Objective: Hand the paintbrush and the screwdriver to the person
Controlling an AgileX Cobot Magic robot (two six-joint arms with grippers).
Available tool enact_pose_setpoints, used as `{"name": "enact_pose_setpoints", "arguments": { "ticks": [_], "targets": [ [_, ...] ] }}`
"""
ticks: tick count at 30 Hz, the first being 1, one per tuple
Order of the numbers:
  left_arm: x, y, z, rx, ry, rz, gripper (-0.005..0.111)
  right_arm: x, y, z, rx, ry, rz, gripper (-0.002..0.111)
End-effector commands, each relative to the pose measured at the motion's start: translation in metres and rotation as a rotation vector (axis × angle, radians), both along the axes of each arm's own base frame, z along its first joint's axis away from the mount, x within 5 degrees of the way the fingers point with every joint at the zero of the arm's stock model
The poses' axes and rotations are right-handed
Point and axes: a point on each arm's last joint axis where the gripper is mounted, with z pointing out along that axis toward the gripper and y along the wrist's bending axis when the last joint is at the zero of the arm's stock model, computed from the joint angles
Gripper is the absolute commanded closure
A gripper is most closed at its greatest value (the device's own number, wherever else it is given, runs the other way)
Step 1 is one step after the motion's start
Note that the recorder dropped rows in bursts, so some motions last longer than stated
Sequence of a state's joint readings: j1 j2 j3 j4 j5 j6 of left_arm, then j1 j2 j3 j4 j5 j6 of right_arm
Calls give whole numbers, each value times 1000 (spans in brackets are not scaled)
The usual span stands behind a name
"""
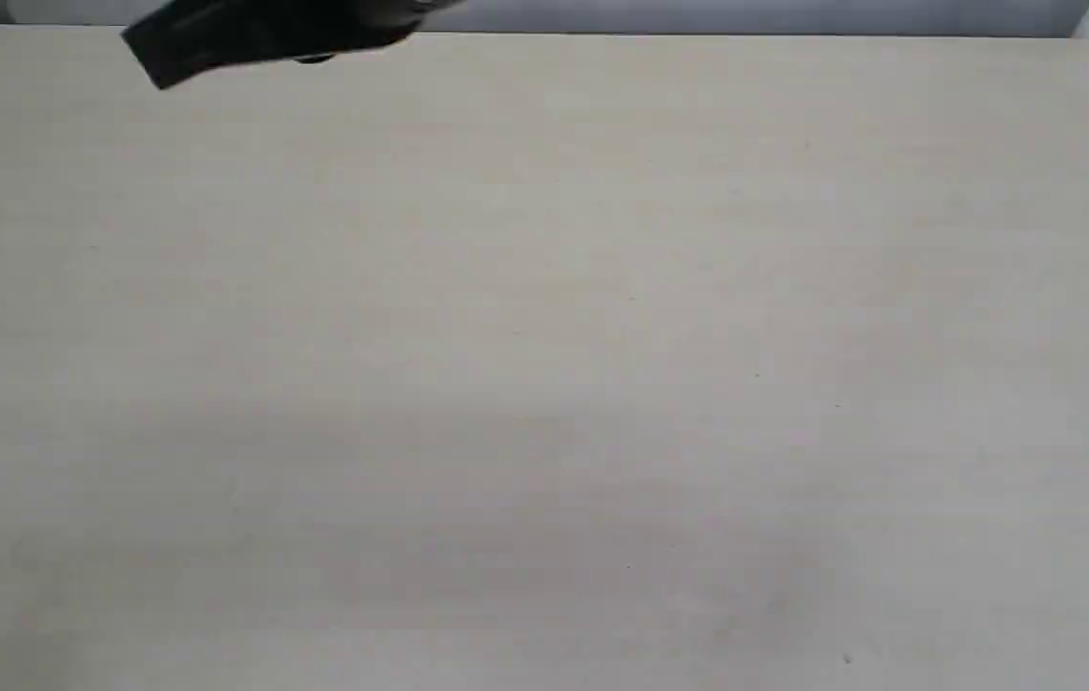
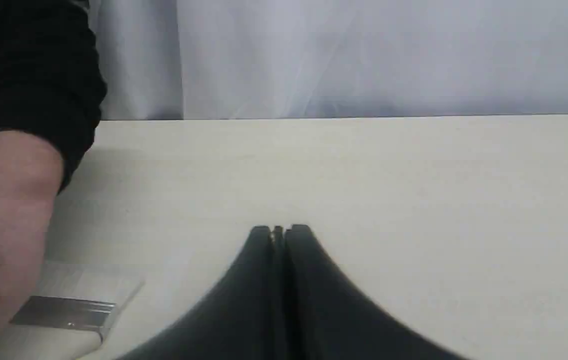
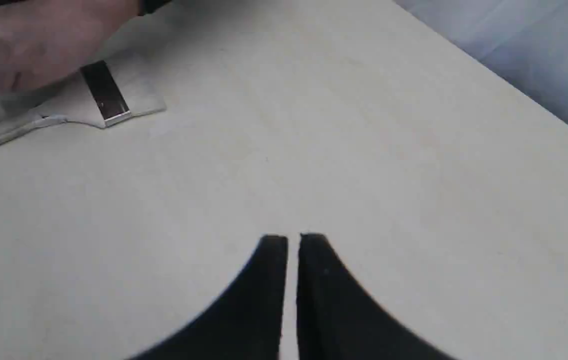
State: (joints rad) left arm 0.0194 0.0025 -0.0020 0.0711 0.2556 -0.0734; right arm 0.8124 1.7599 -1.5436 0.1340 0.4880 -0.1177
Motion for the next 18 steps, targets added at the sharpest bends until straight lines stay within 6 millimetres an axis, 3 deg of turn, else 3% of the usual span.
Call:
{"name": "enact_pose_setpoints", "arguments": {
  "ticks": [1,11,18],
  "targets": [
    [0,-1,0,-6,-6,-9,107,-20,-32,1,39,-63,-29,104],
    [0,-1,0,-6,-6,-9,107,-96,-163,-19,278,-218,-258,104],
    [0,0,0,0,-7,-8,107,-152,-207,-35,302,-263,-250,104]
  ]
}}
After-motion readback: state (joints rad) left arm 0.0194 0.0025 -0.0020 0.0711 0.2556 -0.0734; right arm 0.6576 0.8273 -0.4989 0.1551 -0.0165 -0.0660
